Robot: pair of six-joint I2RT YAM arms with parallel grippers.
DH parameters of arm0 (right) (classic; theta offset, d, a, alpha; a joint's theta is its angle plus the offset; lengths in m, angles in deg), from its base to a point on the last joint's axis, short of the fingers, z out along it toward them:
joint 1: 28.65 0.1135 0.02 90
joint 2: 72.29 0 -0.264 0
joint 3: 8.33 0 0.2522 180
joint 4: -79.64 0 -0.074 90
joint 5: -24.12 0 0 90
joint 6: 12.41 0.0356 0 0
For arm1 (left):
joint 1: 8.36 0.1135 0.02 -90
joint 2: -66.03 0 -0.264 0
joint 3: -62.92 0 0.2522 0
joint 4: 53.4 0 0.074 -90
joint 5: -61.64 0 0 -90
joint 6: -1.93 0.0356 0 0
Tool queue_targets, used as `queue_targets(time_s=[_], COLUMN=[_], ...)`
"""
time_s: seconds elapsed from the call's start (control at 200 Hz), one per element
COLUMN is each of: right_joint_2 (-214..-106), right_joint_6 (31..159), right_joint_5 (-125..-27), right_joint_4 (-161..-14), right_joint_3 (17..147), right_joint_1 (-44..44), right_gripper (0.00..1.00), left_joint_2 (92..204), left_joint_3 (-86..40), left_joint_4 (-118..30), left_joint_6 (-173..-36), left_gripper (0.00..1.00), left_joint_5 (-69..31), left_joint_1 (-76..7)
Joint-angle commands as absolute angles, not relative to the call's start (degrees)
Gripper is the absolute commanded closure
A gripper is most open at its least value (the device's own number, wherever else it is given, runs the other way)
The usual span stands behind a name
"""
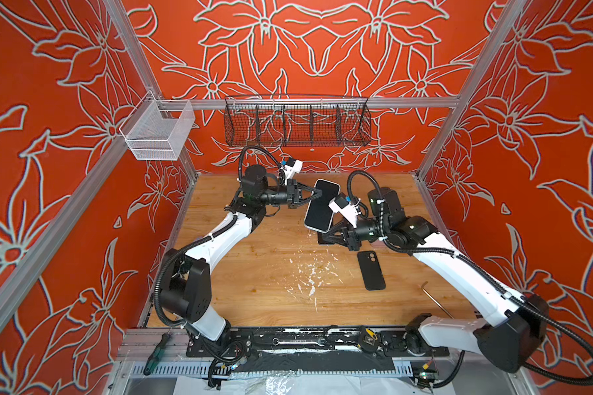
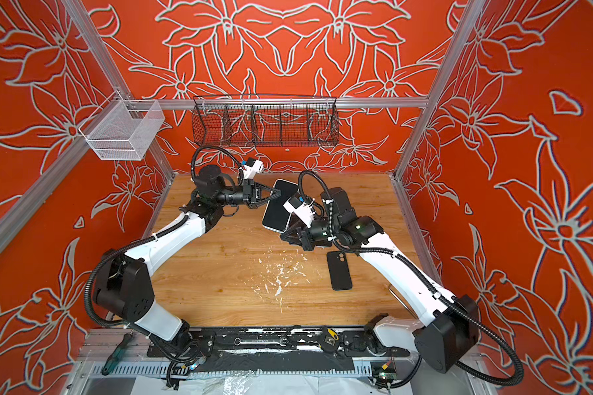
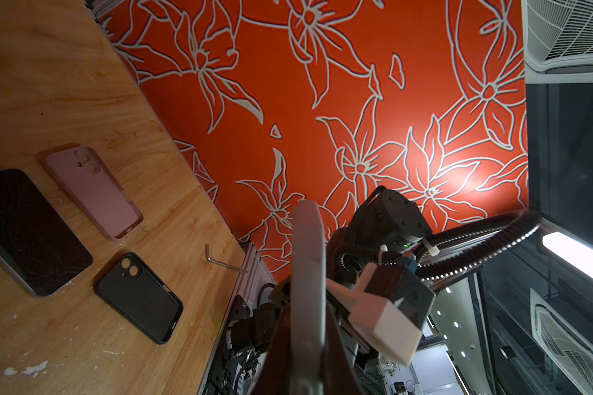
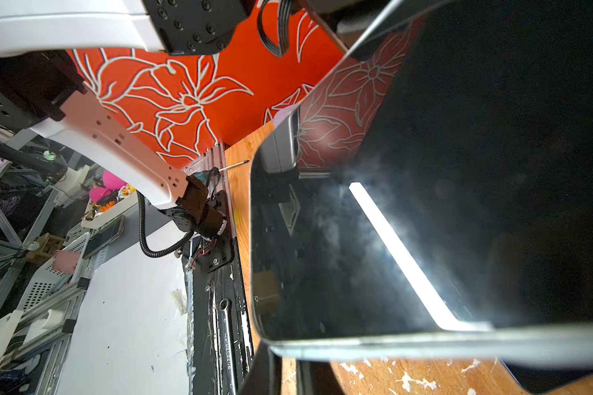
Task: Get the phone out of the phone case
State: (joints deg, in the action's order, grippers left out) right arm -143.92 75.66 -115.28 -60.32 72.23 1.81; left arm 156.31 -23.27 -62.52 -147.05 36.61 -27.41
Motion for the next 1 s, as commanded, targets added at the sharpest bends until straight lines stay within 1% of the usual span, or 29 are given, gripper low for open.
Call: queue_targets(time_s=[0.0, 0.09, 0.21, 0.255, 0.3, 0.35, 0.49, 0.56, 0.601, 0.641, 0.661, 0.676, 0.686, 0.731, 0.851, 0.996], right_joint_2=[-141.8, -140.5, -139.0, -137.8, -136.7, -135.3, -131.7, -131.3, -131.2, -131.1, -131.0, -130.9, -130.8, -130.5, -130.3, -131.3], right_joint_6=[74.8, 76.3, 79.8, 82.4, 85.7, 90.4, 104.7, 112.0, 114.3, 116.1, 116.8, 117.5, 117.9, 120.4, 127.2, 129.6], right_joint_5=[-115.7, -115.6, -115.9, -115.8, -116.3, -116.0, -111.3, -109.8, -109.3, -108.2, -108.0, -107.8, -107.6, -106.0, -102.1, -97.4], right_joint_4=[-64.6, -66.2, -69.0, -72.1, -75.7, -79.9, -92.4, -97.8, -98.4, -97.8, -98.0, -98.4, -98.6, -99.4, -107.2, -111.0], right_joint_3=[71.0, 68.8, 65.8, 63.7, 61.5, 59.0, 52.1, 49.6, 49.1, 48.9, 48.8, 48.5, 48.4, 47.7, 43.5, 40.5], right_joint_1=[1.5, 1.0, 0.4, 0.0, -0.6, -0.9, -1.0, -1.0, -0.9, -1.0, -0.9, -0.9, -0.9, -0.9, -0.6, 1.4], right_gripper=[0.85, 0.79, 0.7, 0.66, 0.59, 0.52, 0.37, 0.32, 0.28, 0.22, 0.14, 0.05, 0.03, 0.02, 0.03, 0.04], left_joint_2=[152.4, 151.7, 150.1, 149.0, 148.0, 147.0, 145.1, 145.3, 145.9, 146.5, 146.8, 147.0, 147.1, 147.7, 150.1, 153.0], left_joint_3=[-26.5, -27.5, -29.4, -27.9, -26.4, -24.5, -16.9, -12.3, -10.4, -9.3, -8.9, -8.6, -8.3, -6.7, -0.5, 0.4], left_joint_4=[-51.6, -48.6, -39.5, -39.7, -40.5, -42.5, -53.5, -64.0, -68.6, -71.3, -72.3, -73.0, -73.6, -76.4, -92.3, -97.2], left_joint_6=[-137.9, -136.2, -130.9, -130.9, -132.0, -134.1, -141.0, -145.5, -148.3, -150.3, -151.0, -151.4, -151.8, -154.1, -162.4, -167.1], left_gripper=[1.0, 1.0, 1.0, 1.0, 1.0, 1.0, 1.0, 1.0, 1.0, 1.0, 1.0, 1.0, 1.0, 1.0, 1.0, 1.0], left_joint_5=[33.1, 29.7, 22.0, 17.9, 14.1, 10.6, 3.5, 3.2, 3.3, 3.2, 3.3, 3.3, 3.2, 2.5, -0.9, -1.3], left_joint_1=[-28.7, -28.7, -28.7, -28.8, -28.7, -28.5, -28.6, -28.5, -28.3, -28.2, -28.2, -28.1, -28.1, -28.1, -28.1, -28.0])
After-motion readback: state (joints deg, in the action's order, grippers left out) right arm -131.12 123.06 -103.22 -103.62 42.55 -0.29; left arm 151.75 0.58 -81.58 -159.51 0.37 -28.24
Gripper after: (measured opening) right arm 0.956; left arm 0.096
